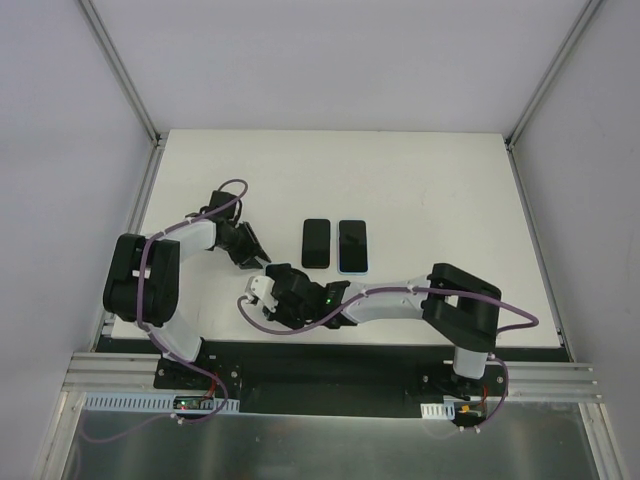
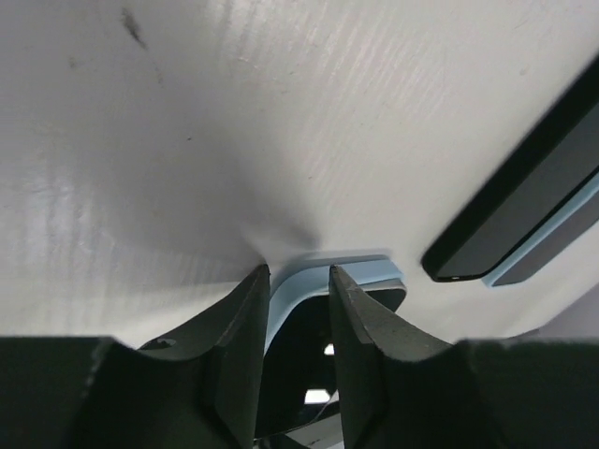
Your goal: Put the phone into the phone case
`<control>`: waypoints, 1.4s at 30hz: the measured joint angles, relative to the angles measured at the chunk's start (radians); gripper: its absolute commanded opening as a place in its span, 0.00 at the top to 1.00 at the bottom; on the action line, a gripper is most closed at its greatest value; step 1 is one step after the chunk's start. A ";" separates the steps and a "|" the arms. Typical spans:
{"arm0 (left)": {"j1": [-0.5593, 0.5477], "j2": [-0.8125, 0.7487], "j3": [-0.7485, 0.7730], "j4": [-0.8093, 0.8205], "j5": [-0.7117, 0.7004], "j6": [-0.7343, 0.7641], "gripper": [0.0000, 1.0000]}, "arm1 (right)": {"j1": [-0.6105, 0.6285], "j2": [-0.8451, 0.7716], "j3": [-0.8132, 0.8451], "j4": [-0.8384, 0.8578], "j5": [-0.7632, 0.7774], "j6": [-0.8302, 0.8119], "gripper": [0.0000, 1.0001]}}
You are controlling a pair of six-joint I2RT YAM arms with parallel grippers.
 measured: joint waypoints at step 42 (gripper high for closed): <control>0.002 -0.279 -0.297 -0.047 0.072 0.007 1.00 | -0.107 -0.079 -0.021 -0.122 0.163 0.540 0.98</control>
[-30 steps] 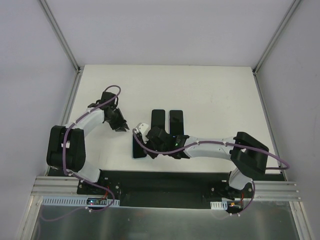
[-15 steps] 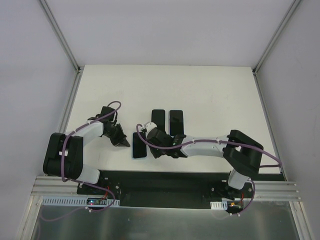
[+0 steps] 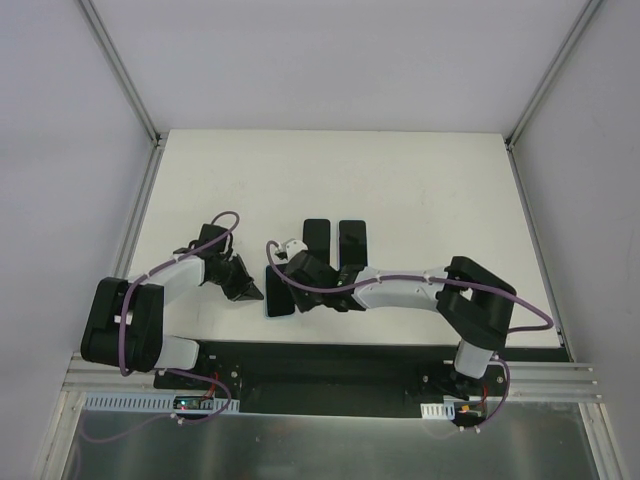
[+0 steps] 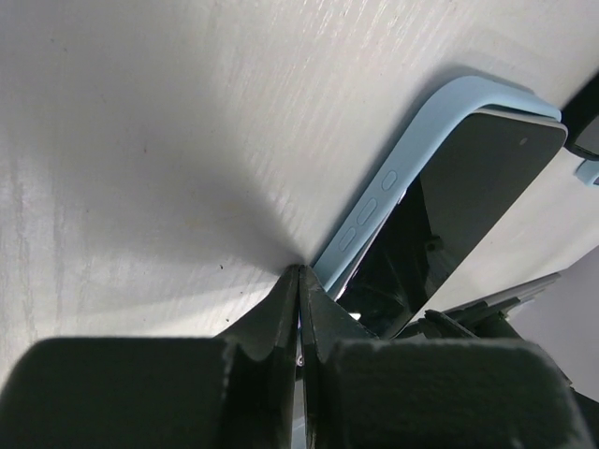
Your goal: Put the phone into the phone case
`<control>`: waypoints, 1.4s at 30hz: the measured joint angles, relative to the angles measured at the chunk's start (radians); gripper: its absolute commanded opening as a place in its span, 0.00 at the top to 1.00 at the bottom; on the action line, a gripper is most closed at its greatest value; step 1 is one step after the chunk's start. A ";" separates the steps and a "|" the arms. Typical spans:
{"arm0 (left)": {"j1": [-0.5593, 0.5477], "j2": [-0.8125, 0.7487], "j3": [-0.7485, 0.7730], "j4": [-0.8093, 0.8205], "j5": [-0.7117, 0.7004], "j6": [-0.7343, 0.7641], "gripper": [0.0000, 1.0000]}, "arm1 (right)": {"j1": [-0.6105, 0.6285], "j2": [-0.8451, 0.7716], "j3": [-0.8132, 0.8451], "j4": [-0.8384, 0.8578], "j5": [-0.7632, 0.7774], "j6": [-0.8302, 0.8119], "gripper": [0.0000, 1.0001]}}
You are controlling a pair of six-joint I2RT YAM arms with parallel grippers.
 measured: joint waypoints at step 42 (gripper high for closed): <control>-0.015 -0.109 -0.092 0.053 -0.002 -0.053 1.00 | -0.010 0.069 0.063 -0.139 0.064 0.102 0.99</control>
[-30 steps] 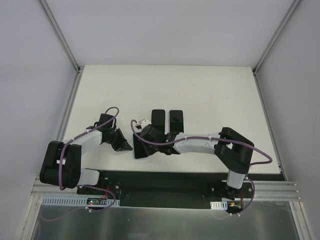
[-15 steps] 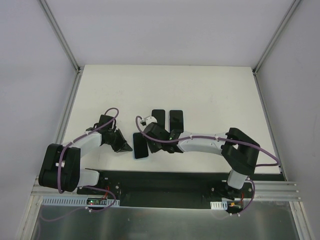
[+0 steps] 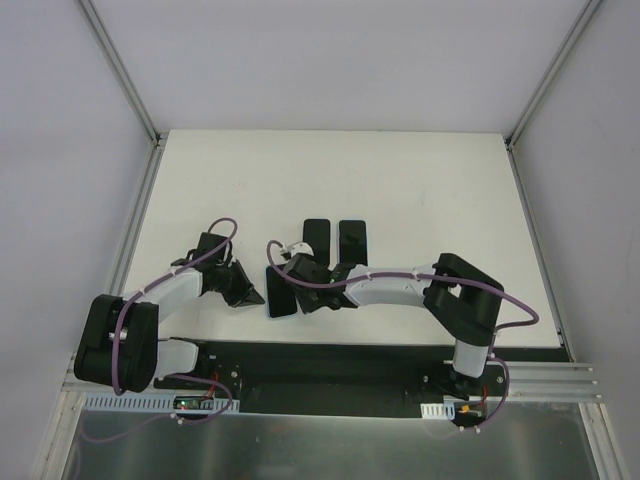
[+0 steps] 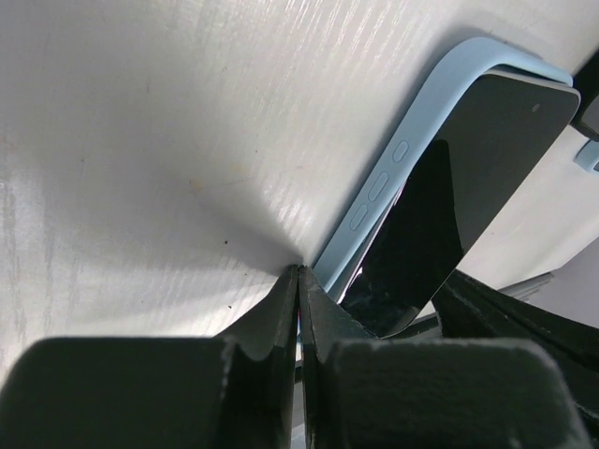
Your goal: Put the phone into the phone case
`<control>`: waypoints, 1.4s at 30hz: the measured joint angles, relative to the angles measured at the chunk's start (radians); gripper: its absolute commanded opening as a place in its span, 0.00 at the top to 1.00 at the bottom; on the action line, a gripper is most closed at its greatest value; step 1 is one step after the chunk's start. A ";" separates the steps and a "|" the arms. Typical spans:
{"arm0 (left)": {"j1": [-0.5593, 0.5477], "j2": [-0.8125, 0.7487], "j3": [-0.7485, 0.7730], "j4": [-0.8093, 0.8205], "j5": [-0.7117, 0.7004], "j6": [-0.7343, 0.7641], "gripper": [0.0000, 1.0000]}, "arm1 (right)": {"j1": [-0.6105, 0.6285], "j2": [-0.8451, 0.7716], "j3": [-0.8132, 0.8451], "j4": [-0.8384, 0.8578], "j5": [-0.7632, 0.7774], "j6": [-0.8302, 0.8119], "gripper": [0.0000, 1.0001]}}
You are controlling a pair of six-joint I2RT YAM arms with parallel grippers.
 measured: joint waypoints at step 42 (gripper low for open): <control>-0.051 0.095 0.305 -0.117 -0.106 0.108 0.56 | -0.156 -0.199 -0.160 0.198 -0.291 0.032 0.03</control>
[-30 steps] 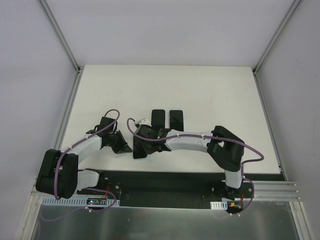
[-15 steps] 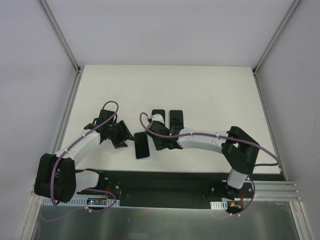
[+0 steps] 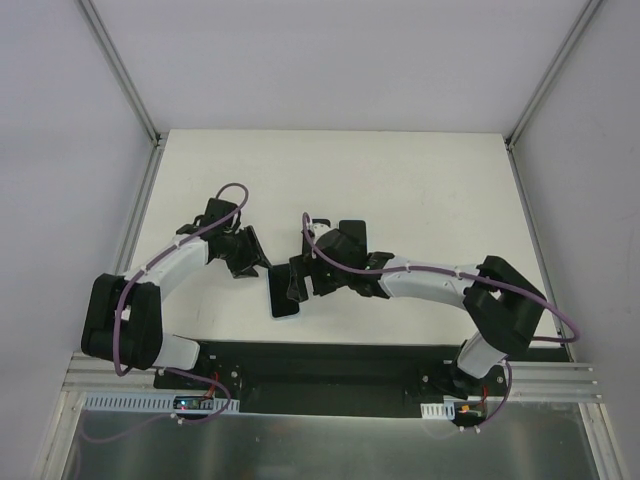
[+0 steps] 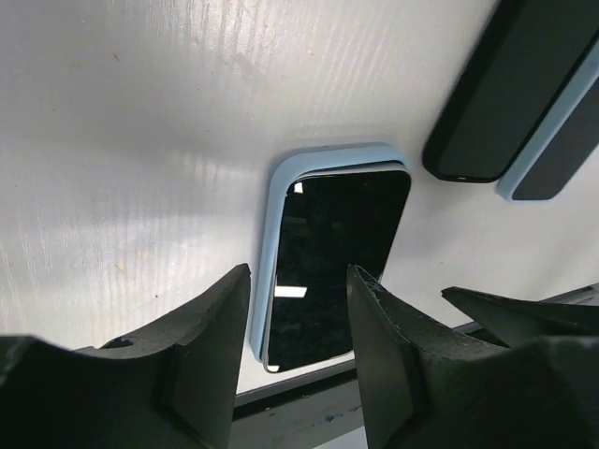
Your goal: Put the phone into the phone case
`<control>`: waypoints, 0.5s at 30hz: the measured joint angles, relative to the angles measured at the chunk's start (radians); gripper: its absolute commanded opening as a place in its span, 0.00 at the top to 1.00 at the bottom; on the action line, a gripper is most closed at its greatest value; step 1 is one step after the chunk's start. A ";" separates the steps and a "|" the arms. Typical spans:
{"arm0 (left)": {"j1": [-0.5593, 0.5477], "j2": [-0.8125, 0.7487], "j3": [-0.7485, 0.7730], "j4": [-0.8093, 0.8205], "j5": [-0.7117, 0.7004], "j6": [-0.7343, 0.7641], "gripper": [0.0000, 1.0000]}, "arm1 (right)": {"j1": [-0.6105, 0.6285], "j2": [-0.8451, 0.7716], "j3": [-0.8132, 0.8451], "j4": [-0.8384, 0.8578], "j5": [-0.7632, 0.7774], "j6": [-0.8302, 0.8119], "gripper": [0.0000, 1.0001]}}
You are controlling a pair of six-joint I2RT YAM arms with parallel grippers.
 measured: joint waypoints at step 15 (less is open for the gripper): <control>0.000 0.180 0.012 0.025 0.061 0.051 0.72 | -0.071 -0.002 -0.144 0.264 -0.230 0.063 0.04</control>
